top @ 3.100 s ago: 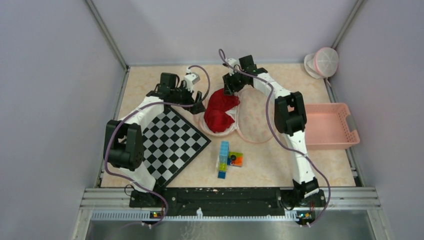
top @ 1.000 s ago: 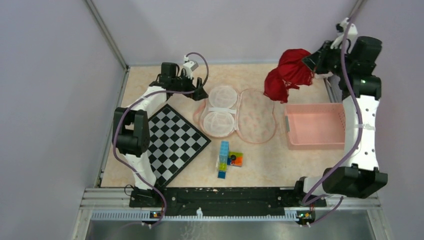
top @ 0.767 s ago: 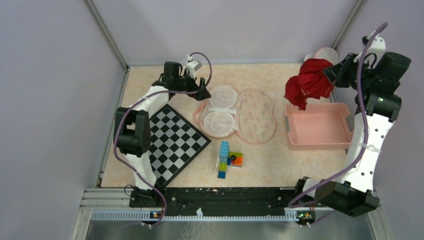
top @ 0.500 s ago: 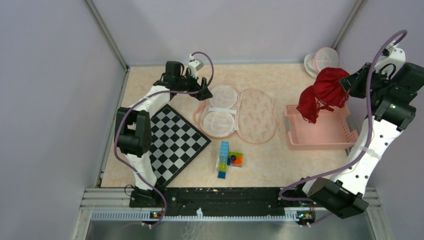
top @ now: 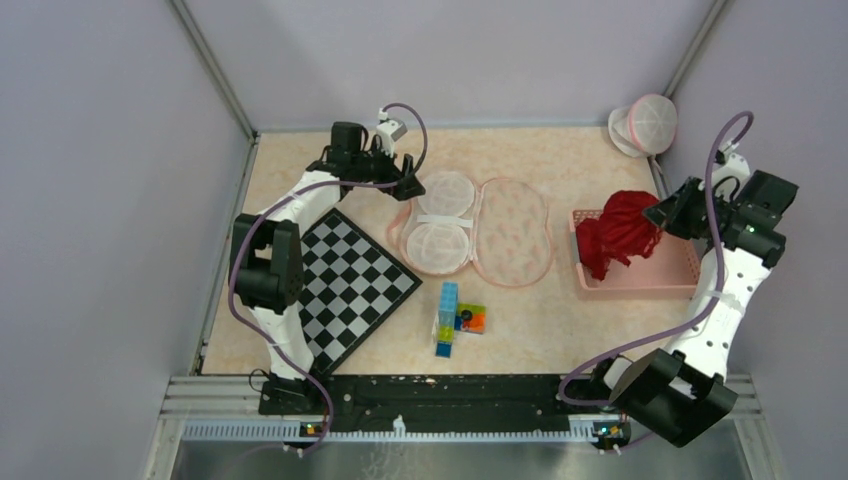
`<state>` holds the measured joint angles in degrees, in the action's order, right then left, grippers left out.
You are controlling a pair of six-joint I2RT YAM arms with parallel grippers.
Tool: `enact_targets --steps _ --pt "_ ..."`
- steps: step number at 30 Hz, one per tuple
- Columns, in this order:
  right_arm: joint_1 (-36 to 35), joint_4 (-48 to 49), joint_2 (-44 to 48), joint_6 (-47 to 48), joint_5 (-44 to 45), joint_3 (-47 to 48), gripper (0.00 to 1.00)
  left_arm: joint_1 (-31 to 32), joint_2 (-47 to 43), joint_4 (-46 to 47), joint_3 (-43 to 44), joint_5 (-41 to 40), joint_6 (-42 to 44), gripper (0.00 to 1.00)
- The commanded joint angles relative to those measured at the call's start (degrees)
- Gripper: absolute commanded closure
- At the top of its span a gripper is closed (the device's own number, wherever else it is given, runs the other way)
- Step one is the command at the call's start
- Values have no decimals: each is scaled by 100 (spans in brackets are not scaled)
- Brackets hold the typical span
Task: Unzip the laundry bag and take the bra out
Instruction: Place the bra in the bin.
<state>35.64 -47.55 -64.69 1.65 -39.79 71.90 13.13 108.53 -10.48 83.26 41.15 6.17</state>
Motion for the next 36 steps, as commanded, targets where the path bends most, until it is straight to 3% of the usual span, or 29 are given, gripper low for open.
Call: enact_targets --steps 1,5,10,22,36 --pt "25 565 395 -122 71 -644 100 6 -65 197 133 62 1 1" --pt "81 1078 250 95 451 -1201 100 11 -50 181 130 60 -38 1" --pt "408 1846 -261 223 546 -1216 100 9 -110 94 94 27 35 1" --pt "737 2396 -1481 759 471 -1169 100 6 -291 -118 4 -113 255 1" --pt "959 2672 -1908 1193 576 -1206 100 8 -233 -211 133 -119 271 1"
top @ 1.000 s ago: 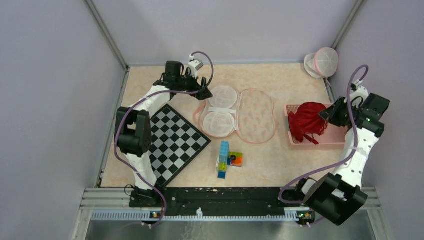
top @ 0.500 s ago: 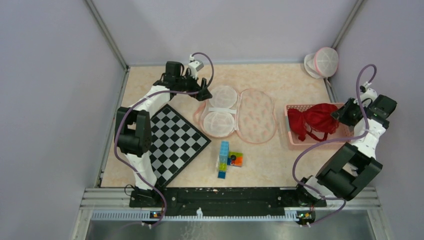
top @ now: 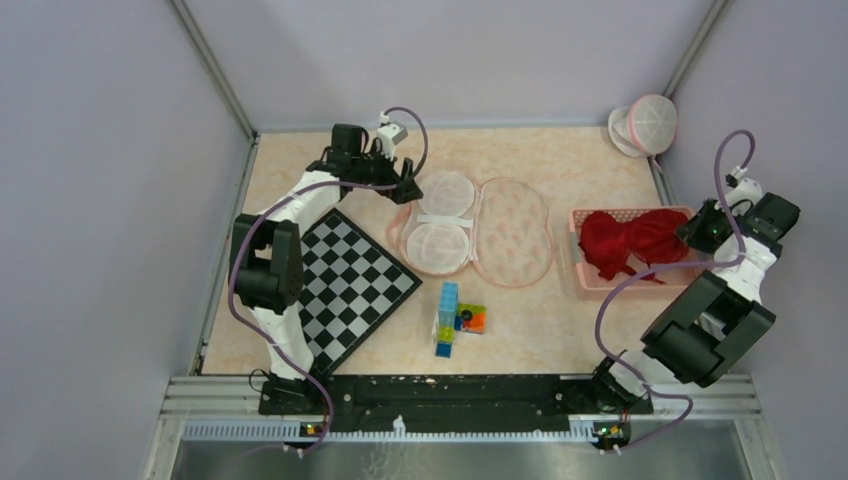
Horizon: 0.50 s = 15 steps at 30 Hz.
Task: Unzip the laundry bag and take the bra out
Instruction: Place the bra in the bin.
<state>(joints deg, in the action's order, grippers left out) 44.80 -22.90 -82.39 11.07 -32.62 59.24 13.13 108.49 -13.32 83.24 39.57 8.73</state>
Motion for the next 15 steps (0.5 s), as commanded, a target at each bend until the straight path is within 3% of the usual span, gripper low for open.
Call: enact_targets --steps 1,13,14,15 --pt "39 199 -193 269 -147 27 100 4 -223 67 142 41 14 1" --pt "39 321 -558 391 -31 -83 100 8 -190 27 176 11 76 1" --pt "38 339 -561 425 21 -84 96 11 -183 27 177 -3 76 1" --pt "40 349 -560 449 60 -71 85 6 -179 27 178 -18 78 1"
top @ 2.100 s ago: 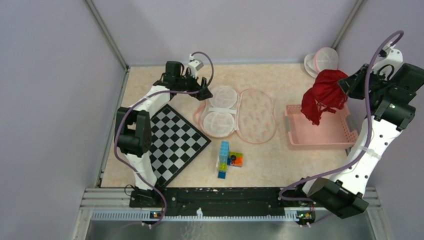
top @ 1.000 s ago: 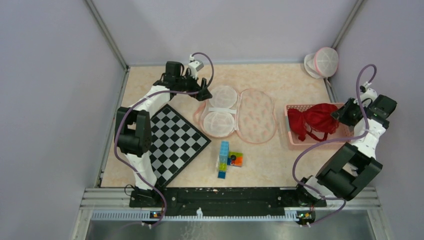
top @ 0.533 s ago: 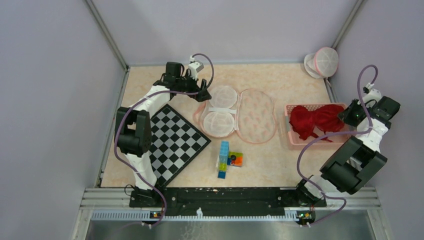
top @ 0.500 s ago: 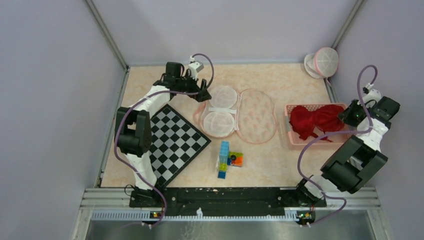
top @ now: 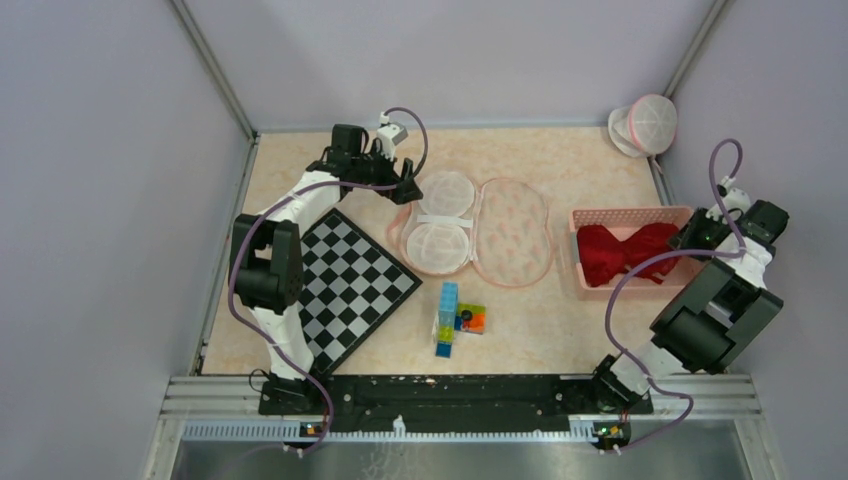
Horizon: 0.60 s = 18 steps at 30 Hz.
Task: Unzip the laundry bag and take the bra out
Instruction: Place the bra in the bin.
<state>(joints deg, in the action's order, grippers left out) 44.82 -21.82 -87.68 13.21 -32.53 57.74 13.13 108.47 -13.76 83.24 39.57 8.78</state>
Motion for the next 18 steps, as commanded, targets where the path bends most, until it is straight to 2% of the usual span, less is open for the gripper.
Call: enact_targets --steps 1,2,5,11,15,18 --pt "36 229 -25 270 77 99 74 7 -177 74 184 -25 72 1" --pt "36 217 -20 291 89 136 63 14 -175 67 180 -43 77 1" --pt "36 86 -8 328 90 299 44 12 -155 67 184 -71 88 1" --pt "36 -331 121 480 155 800 34 6 -131 54 212 -91 166 1" --pt "-85 -720 303 615 21 1265 34 6 -121 -18 213 -108 231 1" --pt "-514 -938 479 500 -144 1480 34 6 -106 -10 150 -102 223 1"
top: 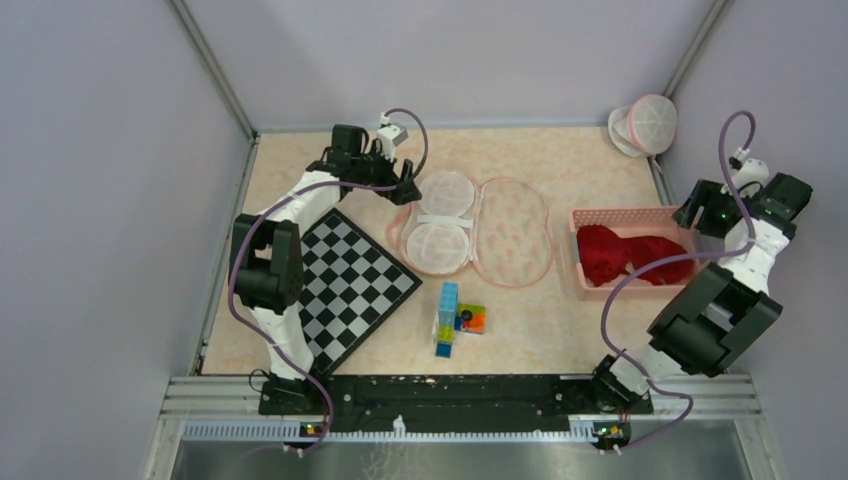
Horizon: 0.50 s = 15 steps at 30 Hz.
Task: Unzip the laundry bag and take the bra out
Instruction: Place the bra in the bin, then adjust the laundry bag at the center of the board.
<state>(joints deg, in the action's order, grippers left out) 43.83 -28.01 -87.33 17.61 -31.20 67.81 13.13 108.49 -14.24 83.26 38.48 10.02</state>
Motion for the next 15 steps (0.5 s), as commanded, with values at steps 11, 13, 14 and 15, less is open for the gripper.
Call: enact_targets --steps 11,13,14,15 --pt "-3572 -331 905 -766 -24 538 34 48 -143 -188 -24 -356 651 1" --pt "-4085 -250 874 -759 31 327 34 116 -128 -247 -36 -421 824 1" --pt "-4287 -171 861 -766 38 170 34 165 -112 -284 -38 -496 898 1" --pt "-4523 -57 851 -767 21 5 34 230 -85 -352 -15 -594 979 1"
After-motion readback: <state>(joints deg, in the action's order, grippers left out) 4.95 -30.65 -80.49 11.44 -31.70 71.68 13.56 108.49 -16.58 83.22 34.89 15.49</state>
